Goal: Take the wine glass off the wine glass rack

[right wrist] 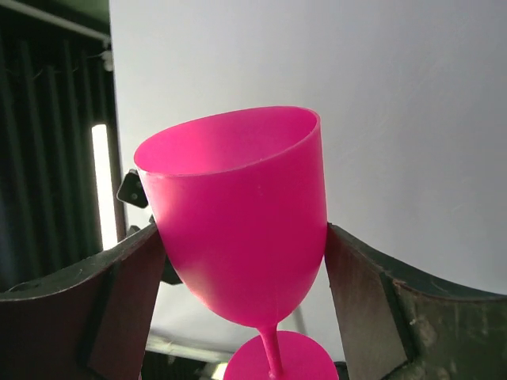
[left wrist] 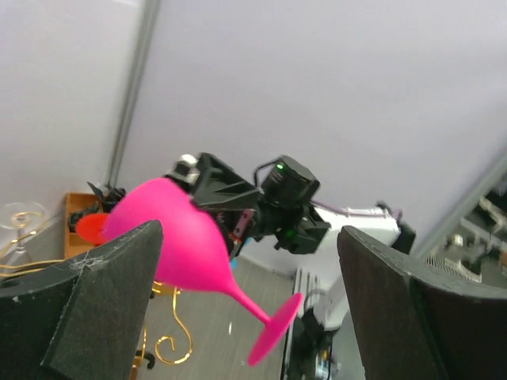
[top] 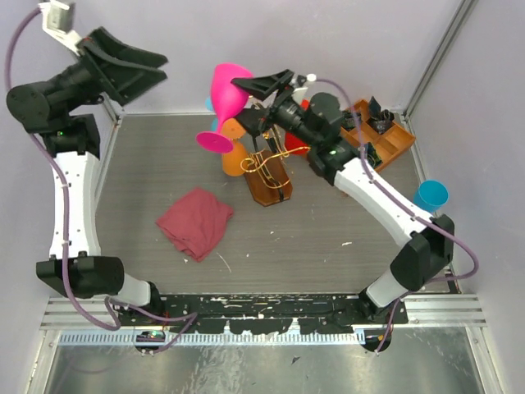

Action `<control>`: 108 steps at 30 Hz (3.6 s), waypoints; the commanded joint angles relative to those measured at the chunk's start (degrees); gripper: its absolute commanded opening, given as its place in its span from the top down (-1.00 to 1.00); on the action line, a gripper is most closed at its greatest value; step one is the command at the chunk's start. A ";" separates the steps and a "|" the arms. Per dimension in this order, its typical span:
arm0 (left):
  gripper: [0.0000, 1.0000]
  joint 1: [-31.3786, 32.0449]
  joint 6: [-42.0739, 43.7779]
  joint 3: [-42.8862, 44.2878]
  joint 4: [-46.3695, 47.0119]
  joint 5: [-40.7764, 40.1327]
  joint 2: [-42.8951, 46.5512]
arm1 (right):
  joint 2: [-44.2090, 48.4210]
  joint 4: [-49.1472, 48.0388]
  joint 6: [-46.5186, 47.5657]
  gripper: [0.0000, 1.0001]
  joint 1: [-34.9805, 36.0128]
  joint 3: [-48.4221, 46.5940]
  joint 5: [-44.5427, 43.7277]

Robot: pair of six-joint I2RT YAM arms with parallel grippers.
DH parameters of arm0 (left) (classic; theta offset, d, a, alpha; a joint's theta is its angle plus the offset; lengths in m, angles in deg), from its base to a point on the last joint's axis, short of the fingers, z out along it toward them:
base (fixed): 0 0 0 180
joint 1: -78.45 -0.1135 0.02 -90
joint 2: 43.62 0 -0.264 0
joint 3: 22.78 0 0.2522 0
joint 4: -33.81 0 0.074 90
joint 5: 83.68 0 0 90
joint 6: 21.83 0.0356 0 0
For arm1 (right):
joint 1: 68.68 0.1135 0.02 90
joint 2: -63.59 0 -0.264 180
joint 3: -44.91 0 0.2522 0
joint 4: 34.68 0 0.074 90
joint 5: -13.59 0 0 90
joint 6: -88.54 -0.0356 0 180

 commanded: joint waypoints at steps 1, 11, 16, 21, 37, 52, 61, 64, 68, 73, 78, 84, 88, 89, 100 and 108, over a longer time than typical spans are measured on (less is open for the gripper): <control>-0.96 -7.34 -20.36 -1.98 12.80 -9.39 -3.75 | 8.93 12.89 18.37 -0.37 -5.27 -7.15 0.52; -0.90 -12.58 -12.13 -15.01 -6.43 -11.08 -3.70 | 25.90 52.11 73.98 -0.42 -9.07 -10.24 -40.49; -0.88 -12.64 -3.59 -16.65 -17.09 -11.67 -2.13 | 36.77 45.92 86.44 -0.45 -9.05 7.40 -64.21; -0.88 -12.62 5.10 -19.36 -26.97 -13.85 1.08 | 42.48 26.18 94.12 -0.46 -9.06 28.24 -74.82; -0.84 -11.75 8.90 -24.94 -31.33 -15.16 2.92 | 34.69 -28.78 100.08 -0.44 -25.70 65.33 -66.39; -0.84 -11.21 9.69 -27.63 -29.22 -17.02 2.03 | -0.22 -74.05 107.75 -0.72 -32.37 66.88 -56.64; -0.79 -9.52 9.97 -26.52 -27.66 -15.93 -0.61 | -12.69 -78.53 107.98 -0.77 -34.00 59.94 -54.27; -0.80 -9.12 10.40 -26.31 -27.82 -15.81 -0.97 | -16.12 -78.57 106.84 -0.78 -35.60 58.03 -53.10; -0.80 -8.79 10.93 -26.47 -28.16 -15.88 -1.12 | -18.10 -78.57 106.01 -0.82 -37.84 56.29 -50.52; -0.80 -8.40 11.40 -26.53 -28.74 -16.22 -1.49 | -18.98 -78.48 105.79 -0.88 -39.37 55.25 -47.70; -0.79 -8.31 13.02 -27.55 -30.65 -17.05 -0.88 | -18.72 -78.31 106.17 -0.82 -39.34 55.46 -45.73; -0.79 -8.14 13.66 -27.53 -31.67 -17.36 -1.07 | -15.64 -66.98 106.31 -0.88 -39.04 51.90 -46.60; -0.79 -7.96 14.64 -27.48 -33.09 -17.59 -1.17 | -10.68 -44.77 102.16 -0.90 -38.94 45.24 -49.41; -0.79 -7.97 14.77 -27.59 -33.26 -17.66 -1.18 | -9.56 -39.00 100.97 -0.90 -38.95 42.58 -50.34; -0.79 -7.78 15.13 -27.77 -34.40 -17.75 -0.31 | -18.26 24.15 99.38 -0.93 -40.53 -1.51 -65.76; -0.79 -7.58 15.45 -28.09 -35.32 -17.45 -0.49 | -29.41 42.75 102.47 -0.93 -48.14 -18.10 -58.09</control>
